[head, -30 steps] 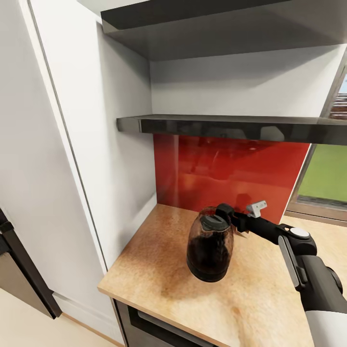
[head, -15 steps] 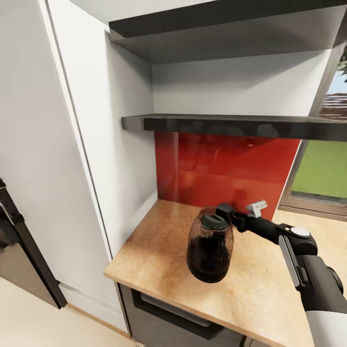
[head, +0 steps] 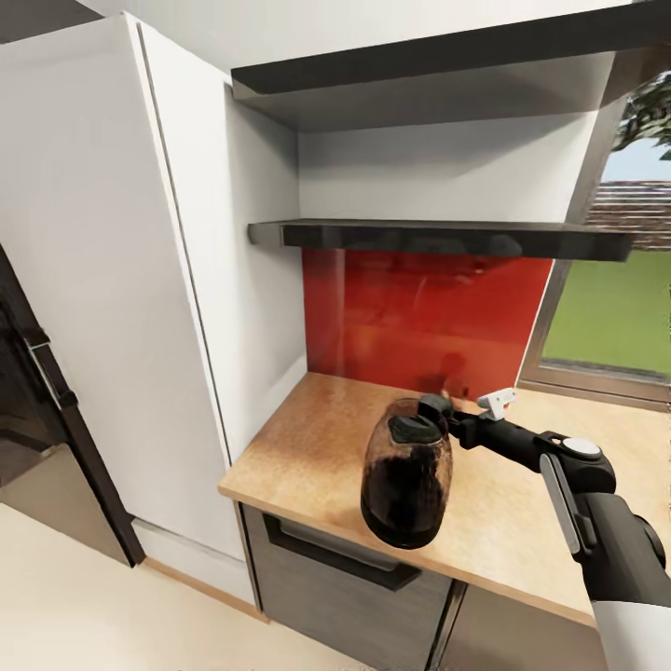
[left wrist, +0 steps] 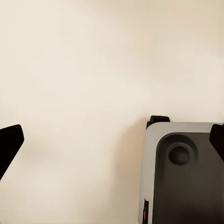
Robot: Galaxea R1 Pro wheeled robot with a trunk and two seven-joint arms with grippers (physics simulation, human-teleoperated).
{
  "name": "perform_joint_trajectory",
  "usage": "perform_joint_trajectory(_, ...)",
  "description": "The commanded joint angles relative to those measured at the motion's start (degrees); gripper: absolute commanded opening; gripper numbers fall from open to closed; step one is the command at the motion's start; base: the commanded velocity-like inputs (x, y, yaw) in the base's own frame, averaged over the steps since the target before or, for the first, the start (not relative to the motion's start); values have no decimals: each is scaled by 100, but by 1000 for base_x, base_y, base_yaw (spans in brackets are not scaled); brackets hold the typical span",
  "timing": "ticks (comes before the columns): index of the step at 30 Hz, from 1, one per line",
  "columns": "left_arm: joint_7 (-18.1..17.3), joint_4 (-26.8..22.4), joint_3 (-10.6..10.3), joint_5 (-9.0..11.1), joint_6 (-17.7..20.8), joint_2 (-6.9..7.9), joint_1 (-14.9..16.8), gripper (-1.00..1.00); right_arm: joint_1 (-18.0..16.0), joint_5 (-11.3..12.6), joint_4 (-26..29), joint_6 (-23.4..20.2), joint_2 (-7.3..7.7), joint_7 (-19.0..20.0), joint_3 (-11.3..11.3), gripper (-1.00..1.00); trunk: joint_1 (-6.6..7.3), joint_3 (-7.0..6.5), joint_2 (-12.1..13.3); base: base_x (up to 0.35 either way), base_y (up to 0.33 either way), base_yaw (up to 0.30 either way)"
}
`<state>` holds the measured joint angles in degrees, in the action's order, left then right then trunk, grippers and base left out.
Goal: Set up a coffee station on the kitchen countertop: keep the coffee maker on the countertop, move the bottle of coffee from the kitchen shelf to the counter next to the coffee maker, place a paper coffee filter on top of the coffee maker, put the saucer next to the coffee maker with the coffee cup on the saucer, and place the electric kettle next to the coffee maker.
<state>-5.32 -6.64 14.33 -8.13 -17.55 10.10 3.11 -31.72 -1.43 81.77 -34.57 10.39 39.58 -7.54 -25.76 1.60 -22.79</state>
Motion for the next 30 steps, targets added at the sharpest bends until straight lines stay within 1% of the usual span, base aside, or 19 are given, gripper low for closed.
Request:
perform_joint_trajectory(1, -21, 4, 51, -57, -20, 0, 5, 100, -8, 3, 7, -40, -2, 40, -9, -100, -3, 13, -14, -56, 0, -105)
perform_joint_trajectory(11, -21, -1, 52, -57, -20, 0, 5, 100, -3, 14, 45, -33, 4, 45, -49, -100, -3, 13, -14, -8, 0, -271)
perform_joint_trajectory(12, -21, -2, 52, -57, -20, -1, 5, 100, -4, 18, 42, -33, 5, 47, -111, -100, -3, 13, -14, 0, 0, -299)
perform_joint_trajectory(13, -21, -3, 56, -57, -20, -3, 5, 100, -6, 27, 37, -32, 3, 48, -290, -100, -3, 15, -14, 0, 0, -296)
perform_joint_trajectory(15, -21, -4, 59, -57, -20, -1, 5, 100, -7, 30, 25, -35, 0, 43, -530, -100, -3, 20, -14, 0, 0, -289)
perform_joint_trajectory(17, -21, -4, 60, -57, -20, -2, 5, 100, -8, 23, 2, -39, -1, 30, -671, -100, -3, 26, -14, 0, 0, -282)
perform_joint_trajectory(20, -21, -7, 66, -57, -20, -4, 7, 100, -9, 14, -27, -40, -1, 7, -728, -100, -3, 31, -14, 0, 0, -285)
perform_joint_trajectory(23, -21, -12, 67, -57, -20, -1, 13, 100, -9, 14, -36, -41, -11, -399, -728, -100, -3, 29, -14, 0, 0, -296)
perform_joint_trajectory(24, -21, -13, 64, -57, -20, 0, 13, 100, -10, 20, -37, -41, -27, -665, -725, -100, -3, 27, -14, 0, 0, -299)
perform_joint_trajectory(26, -21, -13, 62, -57, -20, 0, 14, 100, -6, 26, -23, -41, -91, -950, -723, -100, -3, 21, -14, 0, 0, -299)
perform_joint_trajectory(30, -21, -13, 62, -57, -20, 0, 13, 100, -6, 36, 3, -41, -128, -1074, -722, -100, -3, 8, -14, 0, 0, -300)
